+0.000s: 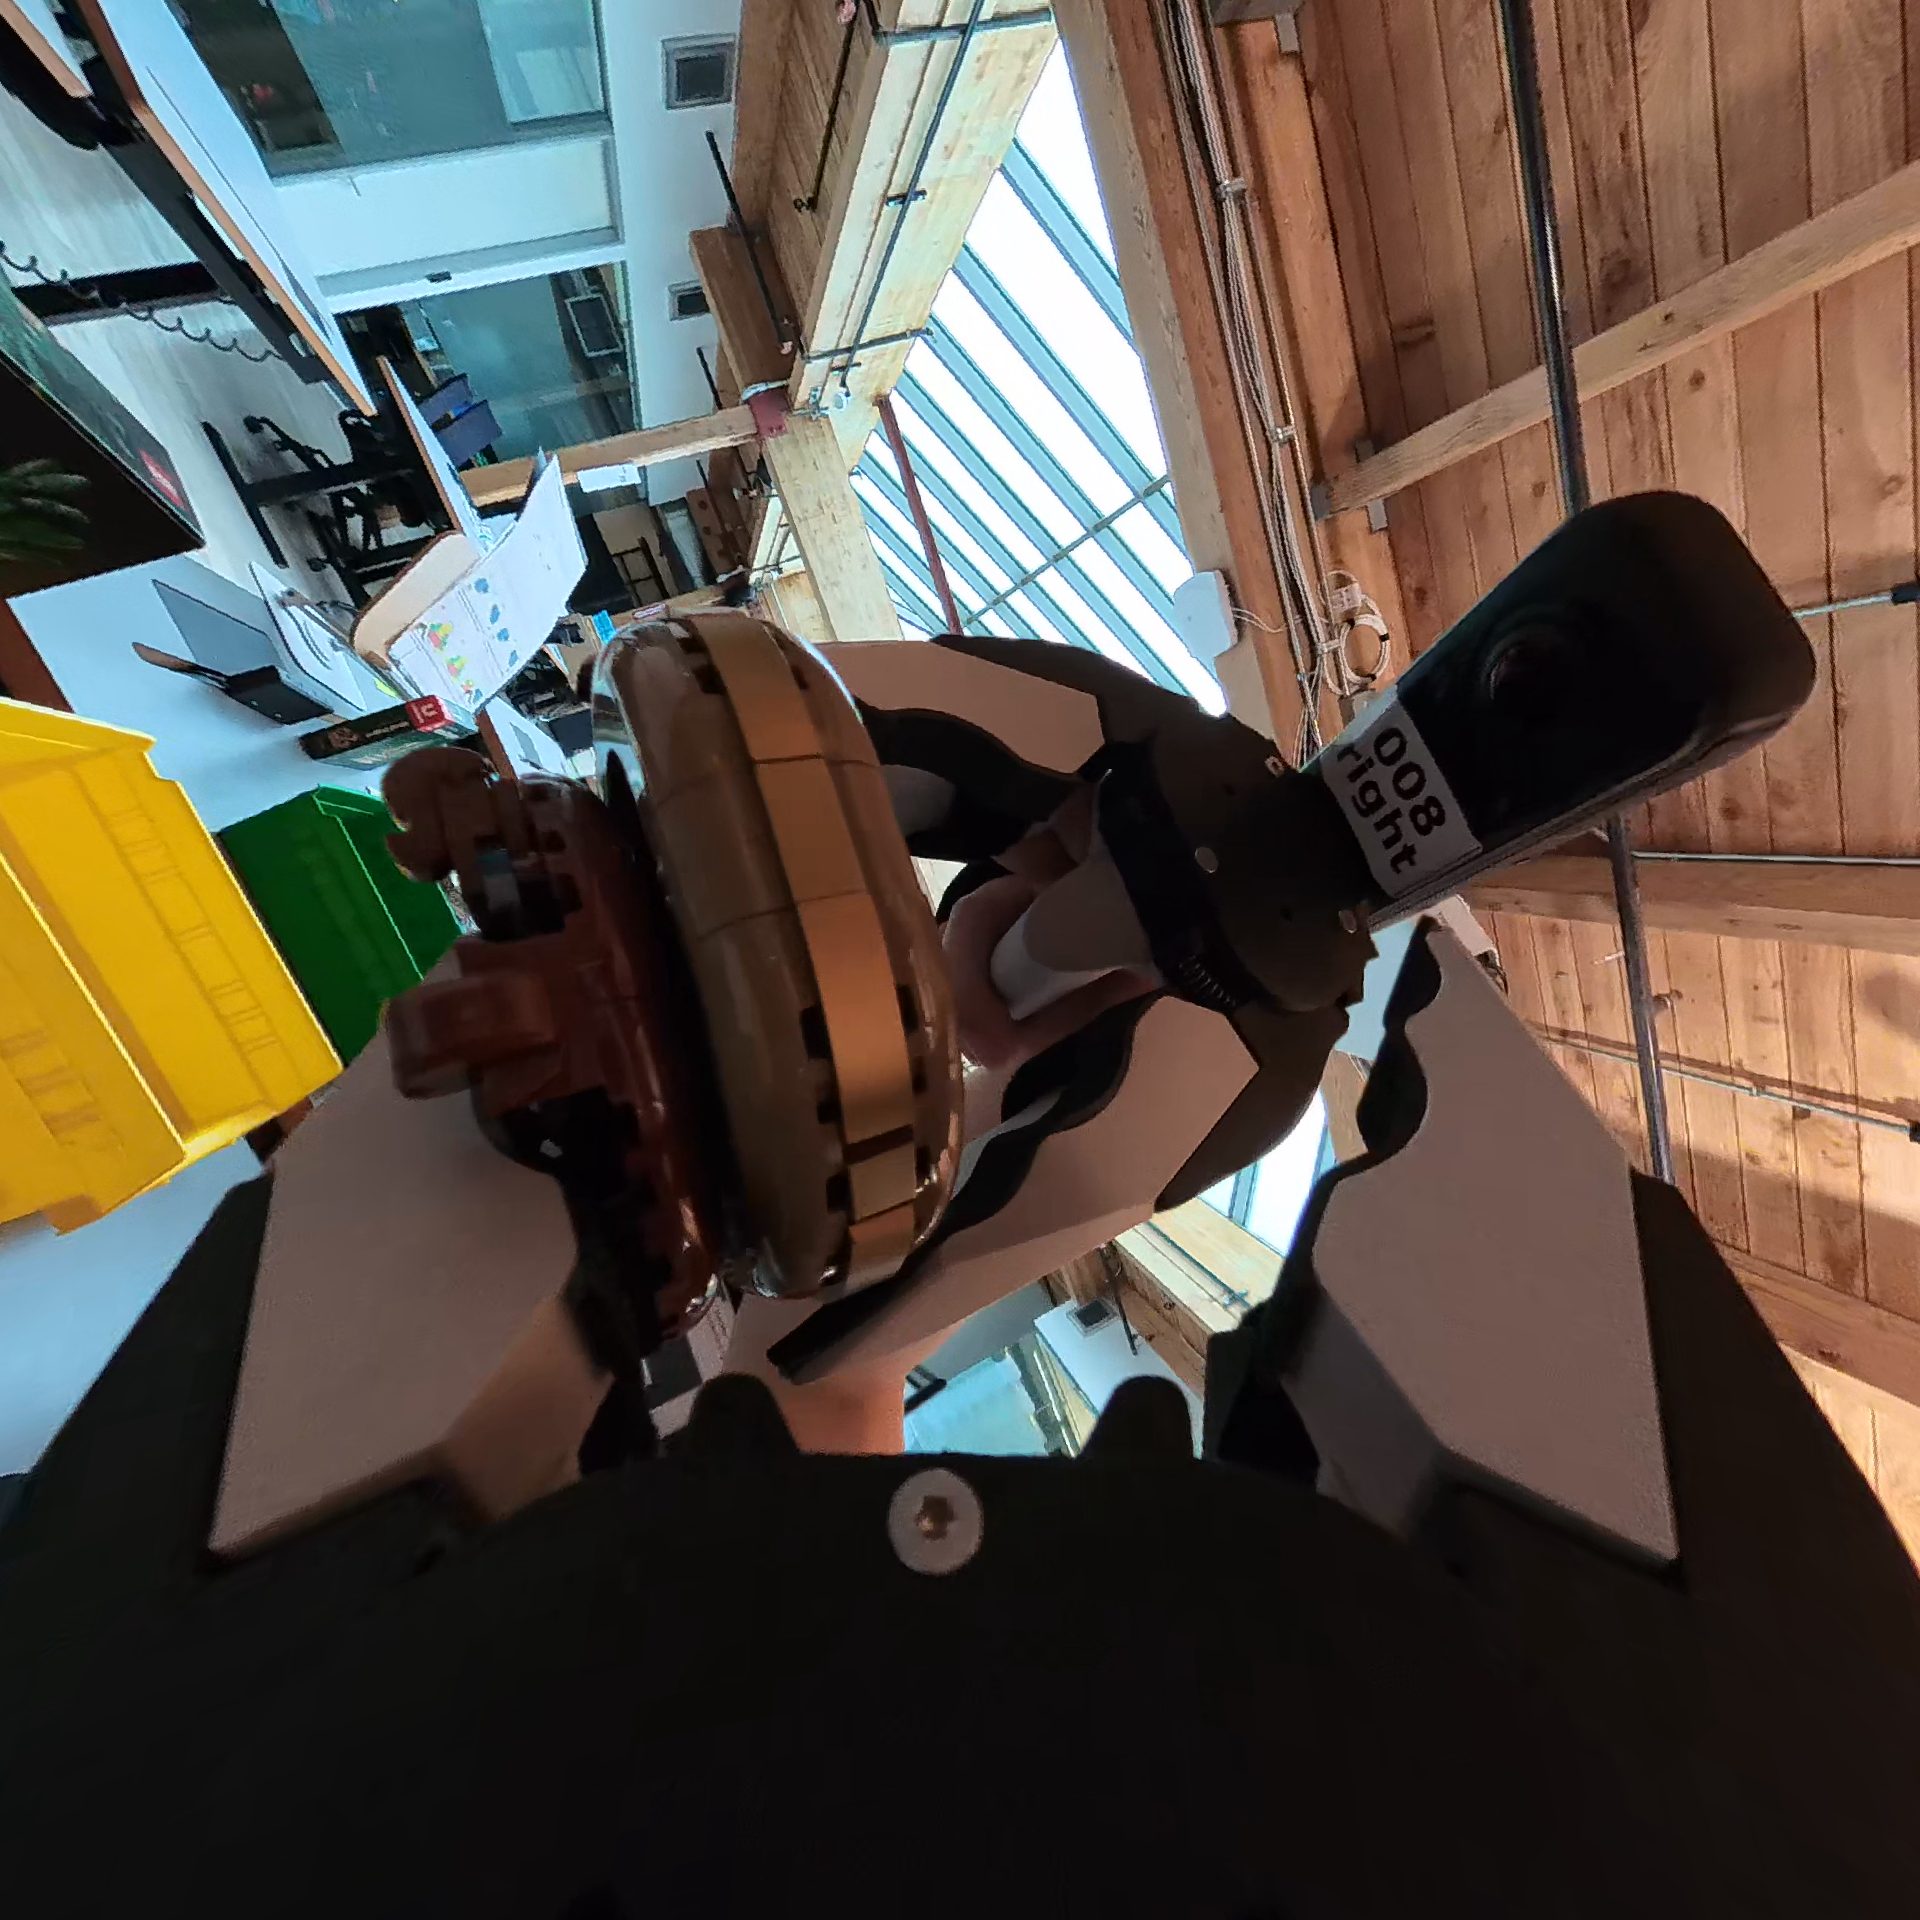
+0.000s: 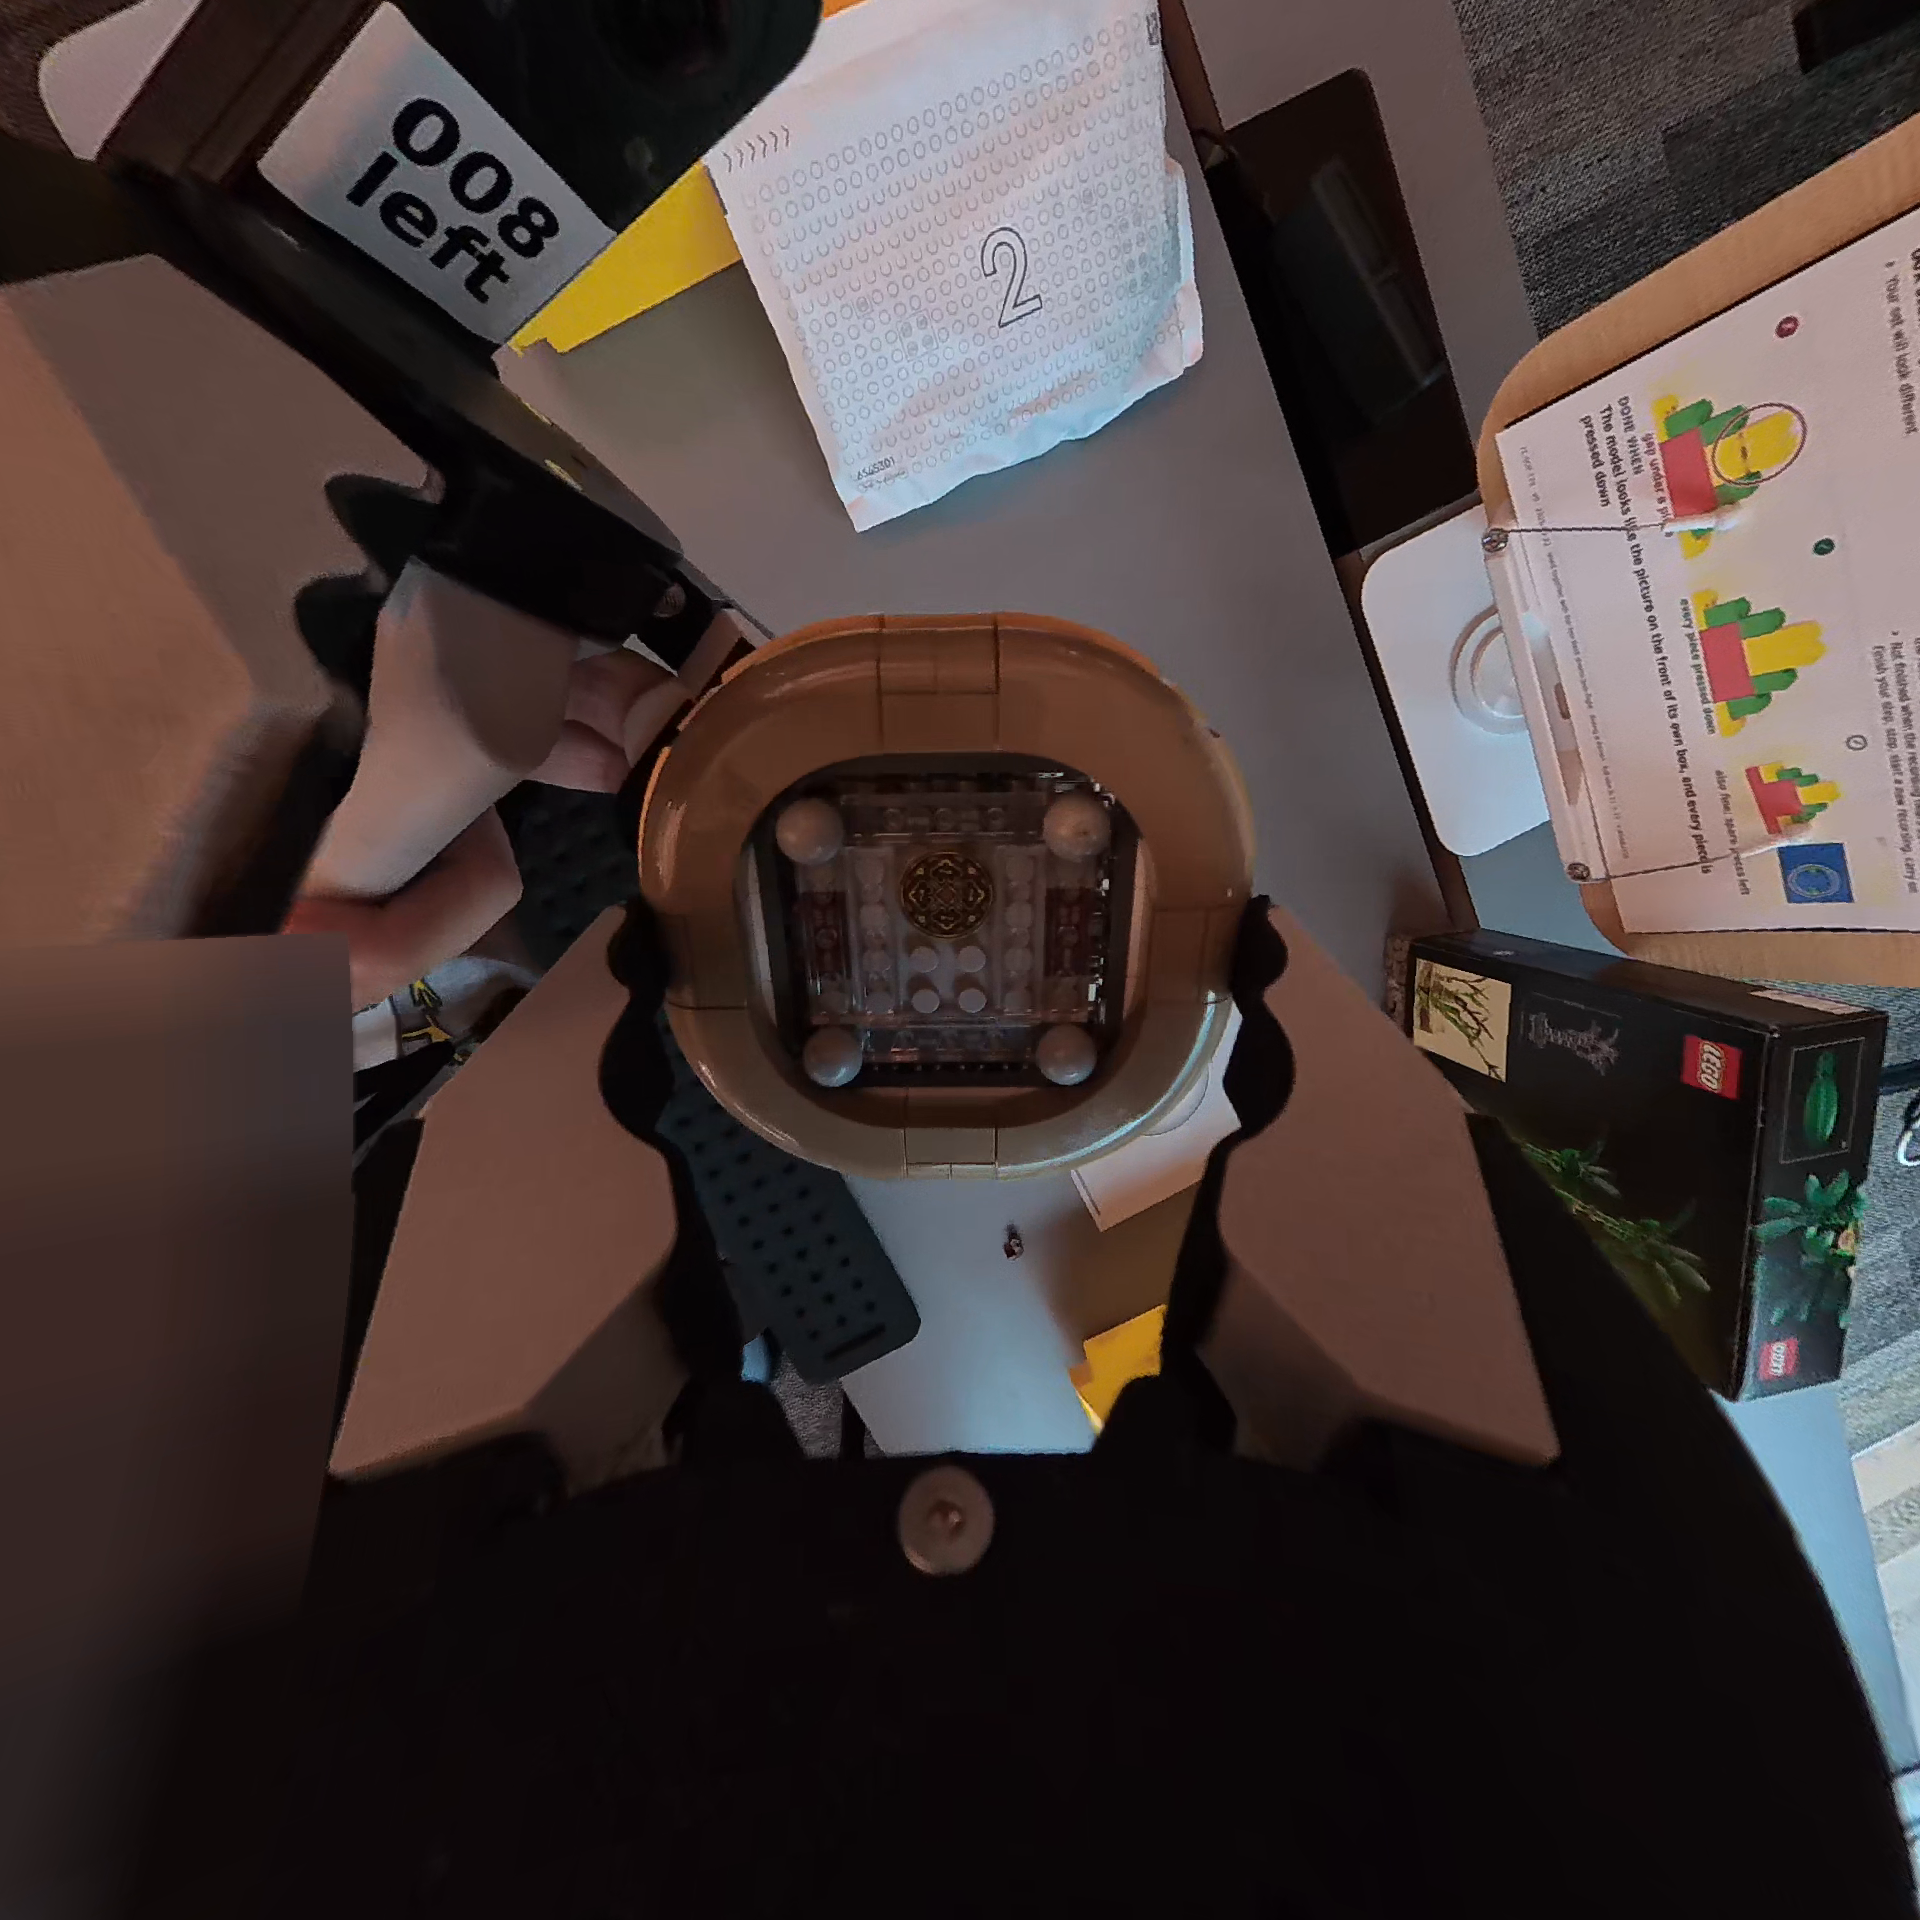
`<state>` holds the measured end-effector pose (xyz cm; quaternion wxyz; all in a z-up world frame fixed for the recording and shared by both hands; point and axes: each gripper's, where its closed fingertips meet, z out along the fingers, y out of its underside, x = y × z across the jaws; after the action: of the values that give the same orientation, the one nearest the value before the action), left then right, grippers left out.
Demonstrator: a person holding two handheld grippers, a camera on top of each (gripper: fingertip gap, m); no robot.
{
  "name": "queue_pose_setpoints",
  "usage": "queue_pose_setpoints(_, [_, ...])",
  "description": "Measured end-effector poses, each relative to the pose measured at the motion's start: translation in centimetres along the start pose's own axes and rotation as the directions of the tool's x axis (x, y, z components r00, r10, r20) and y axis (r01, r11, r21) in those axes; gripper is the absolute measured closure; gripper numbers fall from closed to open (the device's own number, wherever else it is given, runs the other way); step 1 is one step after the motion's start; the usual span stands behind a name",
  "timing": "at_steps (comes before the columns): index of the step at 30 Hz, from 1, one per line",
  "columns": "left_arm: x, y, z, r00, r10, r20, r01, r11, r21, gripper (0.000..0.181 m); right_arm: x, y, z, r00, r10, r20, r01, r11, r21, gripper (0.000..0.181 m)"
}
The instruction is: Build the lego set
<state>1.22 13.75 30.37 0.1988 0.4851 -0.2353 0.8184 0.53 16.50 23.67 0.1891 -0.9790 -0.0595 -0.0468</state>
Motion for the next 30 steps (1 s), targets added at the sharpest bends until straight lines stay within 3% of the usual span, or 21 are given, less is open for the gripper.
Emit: queue_pose_setpoints(30, [-1.3,1.4,-0.6,0.991,0.134,0.005,-0.134,0.99,0.042,0.023,-0.6,0.9,1.2,0.983,-0.174,-0.056,0.178,0.982,0.066,0.07])
